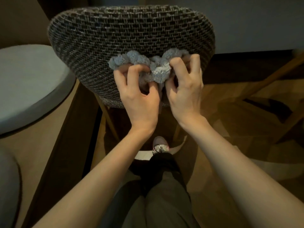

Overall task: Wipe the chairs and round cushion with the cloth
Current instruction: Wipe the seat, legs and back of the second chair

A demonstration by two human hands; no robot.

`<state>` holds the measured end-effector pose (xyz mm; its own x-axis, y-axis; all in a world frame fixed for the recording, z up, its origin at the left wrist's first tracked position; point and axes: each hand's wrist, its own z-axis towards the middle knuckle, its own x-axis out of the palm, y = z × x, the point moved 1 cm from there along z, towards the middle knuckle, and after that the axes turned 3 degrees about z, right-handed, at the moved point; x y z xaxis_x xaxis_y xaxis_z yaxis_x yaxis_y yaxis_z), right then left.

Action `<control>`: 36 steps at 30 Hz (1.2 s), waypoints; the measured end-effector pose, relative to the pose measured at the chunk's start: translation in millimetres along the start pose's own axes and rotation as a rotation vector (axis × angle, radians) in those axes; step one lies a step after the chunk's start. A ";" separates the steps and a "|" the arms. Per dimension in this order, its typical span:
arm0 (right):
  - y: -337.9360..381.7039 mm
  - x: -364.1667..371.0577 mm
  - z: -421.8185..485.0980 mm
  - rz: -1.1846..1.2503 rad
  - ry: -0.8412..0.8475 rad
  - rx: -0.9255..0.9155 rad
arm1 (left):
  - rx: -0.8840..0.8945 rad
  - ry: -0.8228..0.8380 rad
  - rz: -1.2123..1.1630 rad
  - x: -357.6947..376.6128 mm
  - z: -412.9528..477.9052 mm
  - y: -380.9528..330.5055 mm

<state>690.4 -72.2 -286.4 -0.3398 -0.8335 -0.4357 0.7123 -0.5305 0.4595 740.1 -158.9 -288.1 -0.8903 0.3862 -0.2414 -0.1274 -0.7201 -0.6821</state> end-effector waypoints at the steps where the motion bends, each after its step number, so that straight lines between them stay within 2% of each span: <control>1: -7.1 3.3 -6.2 0.020 0.035 0.018 | -0.020 0.012 -0.005 2.8 -4.8 5.8; 6: -43.5 26.4 -42.0 0.052 0.246 0.105 | -0.058 0.119 -0.009 13.9 -34.0 41.8; 12: -56.0 48.5 -62.6 0.076 0.381 0.306 | -0.310 0.109 0.022 34.2 -58.1 57.9; 15: -52.7 34.5 -60.7 0.079 0.350 0.332 | -0.408 0.192 0.007 26.9 -57.8 58.0; 19: -33.1 -9.9 -43.6 0.112 0.071 0.336 | -0.226 0.230 -0.060 5.5 -41.7 24.6; 24: -10.5 -65.6 9.7 0.160 -0.286 0.150 | 0.078 0.081 -0.209 -4.1 -5.8 -43.3; 27: -8.8 -74.4 44.8 0.150 -0.225 0.081 | 0.133 0.013 -0.201 1.9 8.0 -62.1; 30: -17.2 -69.3 57.3 0.142 -0.076 0.095 | 0.219 0.097 -0.102 9.9 7.5 -58.3; 33: -29.2 -62.0 53.3 0.133 -0.088 0.072 | 0.340 0.149 -0.017 18.3 4.5 -40.5; 36: -46.1 -49.2 35.8 0.141 -0.049 0.127 | 0.348 0.189 0.047 29.8 -8.2 -21.7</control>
<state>652.3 -12.3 -258.5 -0.2734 -0.9059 -0.3235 0.6727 -0.4204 0.6089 720.0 -127.0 -286.2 -0.8069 0.4238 -0.4114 -0.2578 -0.8794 -0.4002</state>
